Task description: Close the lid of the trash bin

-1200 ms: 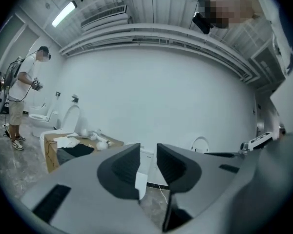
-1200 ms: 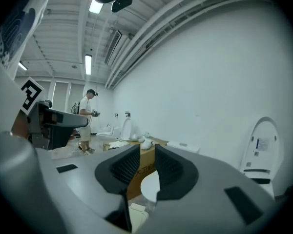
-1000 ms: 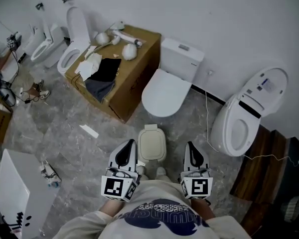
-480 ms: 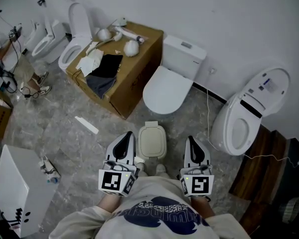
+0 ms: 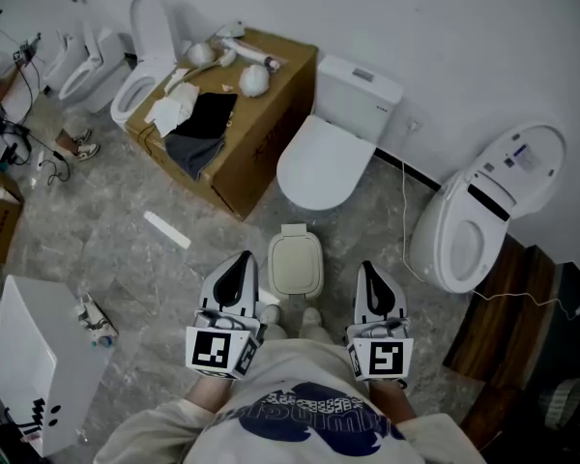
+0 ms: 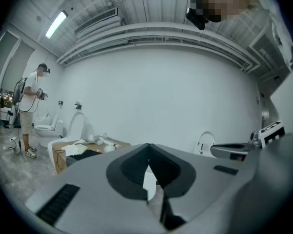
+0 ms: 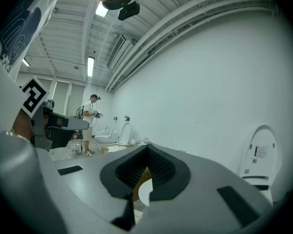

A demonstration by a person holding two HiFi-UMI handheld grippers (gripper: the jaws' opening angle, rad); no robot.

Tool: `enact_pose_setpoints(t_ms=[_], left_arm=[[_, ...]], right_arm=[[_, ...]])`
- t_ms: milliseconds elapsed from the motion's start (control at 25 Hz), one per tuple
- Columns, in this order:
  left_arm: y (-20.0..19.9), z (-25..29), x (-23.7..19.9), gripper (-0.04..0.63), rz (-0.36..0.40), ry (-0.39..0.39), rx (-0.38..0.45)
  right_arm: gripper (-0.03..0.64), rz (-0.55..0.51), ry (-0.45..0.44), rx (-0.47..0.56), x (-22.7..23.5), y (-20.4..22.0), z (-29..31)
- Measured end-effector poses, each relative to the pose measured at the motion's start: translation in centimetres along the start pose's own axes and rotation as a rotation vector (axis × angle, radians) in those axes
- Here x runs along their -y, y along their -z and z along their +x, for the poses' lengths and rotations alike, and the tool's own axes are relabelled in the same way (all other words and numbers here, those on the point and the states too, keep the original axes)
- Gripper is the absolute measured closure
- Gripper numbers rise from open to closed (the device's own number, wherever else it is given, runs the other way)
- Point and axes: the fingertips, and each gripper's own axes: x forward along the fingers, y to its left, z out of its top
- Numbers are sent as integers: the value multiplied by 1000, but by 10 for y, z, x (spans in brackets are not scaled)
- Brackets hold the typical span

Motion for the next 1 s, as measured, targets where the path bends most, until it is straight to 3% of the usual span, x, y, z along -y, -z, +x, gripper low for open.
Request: enact_pose_setpoints(t_ms=[1000], left_arm=[[-2,3,0,597,6,-13,-10]], right_arm=[[611,-27,-13,-24,5,7,2]])
